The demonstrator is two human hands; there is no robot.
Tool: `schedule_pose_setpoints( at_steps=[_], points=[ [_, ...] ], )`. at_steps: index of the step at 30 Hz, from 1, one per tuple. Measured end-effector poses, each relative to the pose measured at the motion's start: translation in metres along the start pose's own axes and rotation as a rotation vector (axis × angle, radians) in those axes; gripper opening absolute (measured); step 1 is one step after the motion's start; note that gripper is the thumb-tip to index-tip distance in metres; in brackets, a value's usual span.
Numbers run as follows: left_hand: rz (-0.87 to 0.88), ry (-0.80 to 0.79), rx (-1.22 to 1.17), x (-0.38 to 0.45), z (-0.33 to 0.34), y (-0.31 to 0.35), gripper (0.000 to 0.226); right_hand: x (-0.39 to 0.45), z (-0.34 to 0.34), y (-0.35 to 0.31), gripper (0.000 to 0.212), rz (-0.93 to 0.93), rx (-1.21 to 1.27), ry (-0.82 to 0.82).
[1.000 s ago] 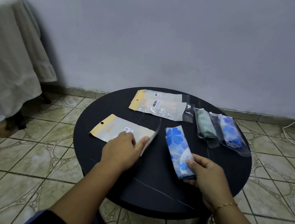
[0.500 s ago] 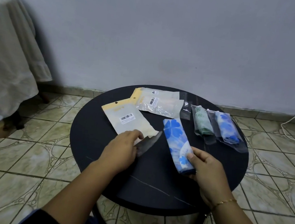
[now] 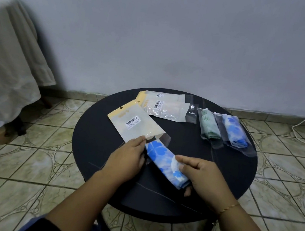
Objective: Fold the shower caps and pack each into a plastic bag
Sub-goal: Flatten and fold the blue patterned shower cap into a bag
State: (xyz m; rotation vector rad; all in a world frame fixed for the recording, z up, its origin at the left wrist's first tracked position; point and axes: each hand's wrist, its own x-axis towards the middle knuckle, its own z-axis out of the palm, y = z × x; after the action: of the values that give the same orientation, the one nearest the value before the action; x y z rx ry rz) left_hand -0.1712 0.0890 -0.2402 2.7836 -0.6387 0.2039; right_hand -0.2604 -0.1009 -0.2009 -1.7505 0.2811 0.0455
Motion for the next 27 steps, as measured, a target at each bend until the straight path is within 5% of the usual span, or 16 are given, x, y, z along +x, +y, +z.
schedule_pose_setpoints(
  at_steps=[14, 27],
  points=[
    [0.042, 0.124, 0.046, -0.009, 0.006, 0.014, 0.066, 0.011, 0.018, 0.002, 0.034, -0.036, -0.305, 0.182],
    [0.120, 0.168, 0.202, -0.006, 0.009, 0.026, 0.060, 0.021, 0.041, 0.013, 0.026, -0.161, -0.162, 0.276]
  ],
)
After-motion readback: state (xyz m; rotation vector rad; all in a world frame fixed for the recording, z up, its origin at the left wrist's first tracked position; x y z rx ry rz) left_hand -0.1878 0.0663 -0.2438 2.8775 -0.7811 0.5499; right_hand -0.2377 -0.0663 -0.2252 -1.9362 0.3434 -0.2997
